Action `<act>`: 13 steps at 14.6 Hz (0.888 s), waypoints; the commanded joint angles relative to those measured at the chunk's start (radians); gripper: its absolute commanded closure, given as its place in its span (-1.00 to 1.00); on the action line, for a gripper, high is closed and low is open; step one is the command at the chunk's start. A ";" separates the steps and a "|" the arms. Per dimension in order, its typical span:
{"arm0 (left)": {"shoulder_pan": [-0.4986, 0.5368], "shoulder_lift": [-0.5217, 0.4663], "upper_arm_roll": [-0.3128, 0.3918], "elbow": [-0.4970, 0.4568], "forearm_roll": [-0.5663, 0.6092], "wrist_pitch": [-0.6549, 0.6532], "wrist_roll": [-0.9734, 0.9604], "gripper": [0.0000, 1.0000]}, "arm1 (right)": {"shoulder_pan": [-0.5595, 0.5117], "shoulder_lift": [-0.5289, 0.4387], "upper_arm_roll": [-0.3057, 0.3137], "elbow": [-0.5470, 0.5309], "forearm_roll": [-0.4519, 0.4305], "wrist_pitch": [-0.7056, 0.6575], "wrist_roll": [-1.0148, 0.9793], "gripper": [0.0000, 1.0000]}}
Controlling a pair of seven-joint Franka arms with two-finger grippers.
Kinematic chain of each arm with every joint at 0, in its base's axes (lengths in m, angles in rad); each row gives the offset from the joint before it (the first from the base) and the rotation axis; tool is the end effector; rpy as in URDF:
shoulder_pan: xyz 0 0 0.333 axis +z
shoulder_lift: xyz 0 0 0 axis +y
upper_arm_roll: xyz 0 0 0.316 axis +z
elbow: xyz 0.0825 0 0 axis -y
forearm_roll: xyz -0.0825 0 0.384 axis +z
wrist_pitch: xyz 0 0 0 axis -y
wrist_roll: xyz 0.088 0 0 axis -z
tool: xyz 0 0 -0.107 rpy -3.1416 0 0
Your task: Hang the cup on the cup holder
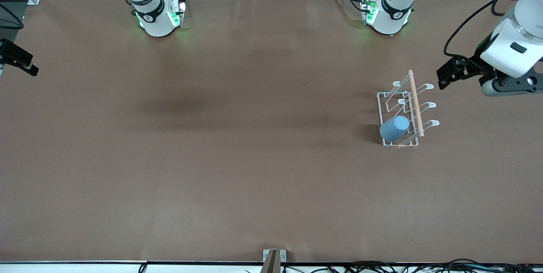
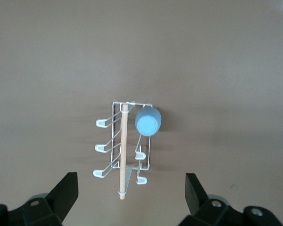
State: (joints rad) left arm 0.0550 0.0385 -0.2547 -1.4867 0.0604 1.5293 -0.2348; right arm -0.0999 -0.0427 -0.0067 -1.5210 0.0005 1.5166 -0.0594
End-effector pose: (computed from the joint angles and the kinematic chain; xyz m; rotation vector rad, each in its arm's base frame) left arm 0.5532 -0.1020 0.6397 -3.0926 -0.0587 -0.0249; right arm 0.5327 -0.0570 0.6663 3.1377 -0.0740 0.0600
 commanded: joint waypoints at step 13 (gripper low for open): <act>0.013 -0.167 0.063 -0.179 -0.054 0.015 -0.008 -1.00 | -0.001 -0.020 -0.012 -0.022 -0.001 -0.015 0.009 -1.00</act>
